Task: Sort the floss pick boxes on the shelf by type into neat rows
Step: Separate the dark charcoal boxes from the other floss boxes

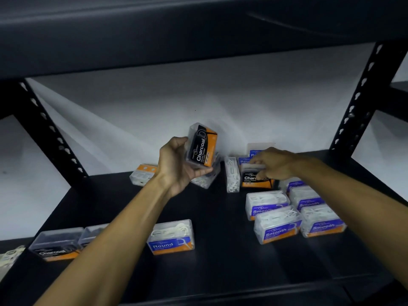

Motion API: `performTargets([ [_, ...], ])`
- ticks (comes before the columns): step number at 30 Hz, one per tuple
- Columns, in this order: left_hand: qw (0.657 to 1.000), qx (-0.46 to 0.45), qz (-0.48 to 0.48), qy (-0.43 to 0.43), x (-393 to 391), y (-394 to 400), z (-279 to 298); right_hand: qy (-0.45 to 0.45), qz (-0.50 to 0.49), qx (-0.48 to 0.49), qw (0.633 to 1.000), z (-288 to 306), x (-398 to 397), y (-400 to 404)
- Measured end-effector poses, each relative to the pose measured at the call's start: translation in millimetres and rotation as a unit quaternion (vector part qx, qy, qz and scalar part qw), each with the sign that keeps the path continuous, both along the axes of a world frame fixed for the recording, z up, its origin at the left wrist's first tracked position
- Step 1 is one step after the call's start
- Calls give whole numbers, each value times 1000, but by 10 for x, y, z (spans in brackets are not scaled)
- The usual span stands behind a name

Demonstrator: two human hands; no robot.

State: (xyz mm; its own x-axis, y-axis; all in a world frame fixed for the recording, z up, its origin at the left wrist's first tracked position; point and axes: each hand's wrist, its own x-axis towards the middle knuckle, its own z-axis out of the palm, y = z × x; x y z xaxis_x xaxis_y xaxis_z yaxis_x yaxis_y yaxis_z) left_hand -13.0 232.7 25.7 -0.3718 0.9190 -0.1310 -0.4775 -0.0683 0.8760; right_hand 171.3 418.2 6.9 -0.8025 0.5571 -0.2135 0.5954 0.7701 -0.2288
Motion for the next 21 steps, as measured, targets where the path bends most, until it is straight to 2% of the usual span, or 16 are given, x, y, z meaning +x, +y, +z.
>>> performTargets([
  [3, 1000, 7, -24, -2, -37, -97, 46, -1, 1, 26, 1000, 134, 22, -34],
  [10, 981, -56, 52, 179, -288, -405, 196, 31, 35, 159, 986, 512, -129, -478],
  [12, 957, -80, 80, 267, -406, -574, 256, 38, 63, 183, 980, 537, -248, -691],
  [16, 883, -136, 98, 439, -705, -971, 336, 73, 111, 188, 973, 542, -551, -1058],
  [21, 816, -212, 83, 531, -1081, -1482, 355, 80, 135, 164, 974, 501, -992, -1448],
])
